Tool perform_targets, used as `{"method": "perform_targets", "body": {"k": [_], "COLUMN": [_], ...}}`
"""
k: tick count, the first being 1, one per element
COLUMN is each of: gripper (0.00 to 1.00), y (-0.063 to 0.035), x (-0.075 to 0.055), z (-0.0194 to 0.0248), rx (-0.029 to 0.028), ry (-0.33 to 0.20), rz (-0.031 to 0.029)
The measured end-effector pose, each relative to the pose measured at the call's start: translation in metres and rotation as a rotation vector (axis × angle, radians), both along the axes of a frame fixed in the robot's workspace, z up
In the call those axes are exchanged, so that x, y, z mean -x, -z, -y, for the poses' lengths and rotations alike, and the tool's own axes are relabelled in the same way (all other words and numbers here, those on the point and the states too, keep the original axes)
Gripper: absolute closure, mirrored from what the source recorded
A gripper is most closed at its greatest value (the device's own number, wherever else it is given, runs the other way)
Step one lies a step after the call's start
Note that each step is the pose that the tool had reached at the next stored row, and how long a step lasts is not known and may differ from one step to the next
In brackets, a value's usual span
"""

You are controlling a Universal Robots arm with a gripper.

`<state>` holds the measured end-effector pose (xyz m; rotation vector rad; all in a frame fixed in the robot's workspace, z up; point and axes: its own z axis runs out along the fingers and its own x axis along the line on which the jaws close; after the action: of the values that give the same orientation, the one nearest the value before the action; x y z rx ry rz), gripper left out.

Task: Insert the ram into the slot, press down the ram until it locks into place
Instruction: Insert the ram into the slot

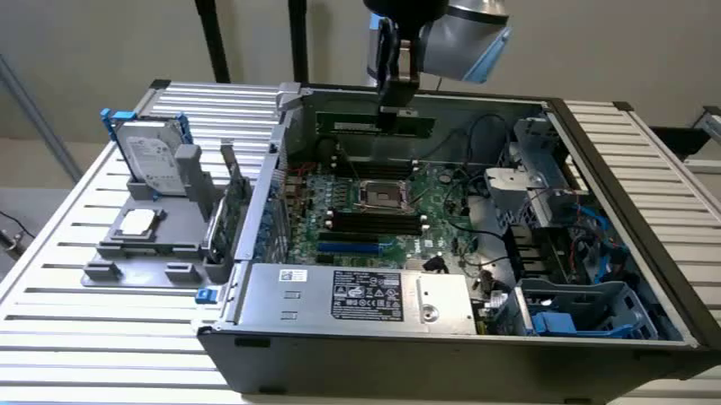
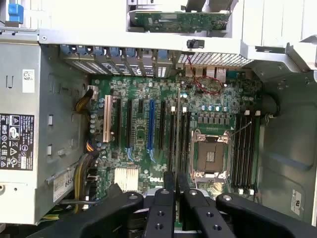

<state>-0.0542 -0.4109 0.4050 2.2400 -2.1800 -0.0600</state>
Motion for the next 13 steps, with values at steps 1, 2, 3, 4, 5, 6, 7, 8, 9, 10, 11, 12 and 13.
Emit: {"method": "perform_targets", "body": {"k": [1, 2, 3, 4, 5, 6, 7, 8, 9, 10, 11, 12, 13], "gripper": [0.87, 0.87, 0.87, 0.87, 0.87, 0.87, 0.87, 0.87, 0.87, 0.87, 0.87, 0.87, 0.87], "y": [0.0, 0.0, 0.0, 0.0, 0.0, 0.0, 0.0, 0.0, 0.0, 0.0, 0.0, 0.0, 0.0001], "x": [0.0, 0.0, 0.0, 0.0, 0.0, 0.0, 0.0, 0.0, 0.0, 0.0, 0.0, 0.0, -0.0002], "z": [0.0, 0.0, 0.0, 0.0, 0.0, 0.0, 0.0, 0.0, 0.0, 0.0, 0.0, 0.0, 0.0], "rx": [0.0, 0.0, 0.0001, 0.0, 0.0, 0.0, 0.0, 0.0001, 0.0, 0.0, 0.0, 0.0, 0.0], "ry": [0.0, 0.0, 0.0, 0.0, 0.0, 0.0, 0.0, 0.0, 0.0, 0.0, 0.0, 0.0, 0.0], "rz": [0.0, 0.0, 0.0, 0.0, 0.0, 0.0, 0.0, 0.0, 0.0, 0.0, 0.0, 0.0, 0.0]}}
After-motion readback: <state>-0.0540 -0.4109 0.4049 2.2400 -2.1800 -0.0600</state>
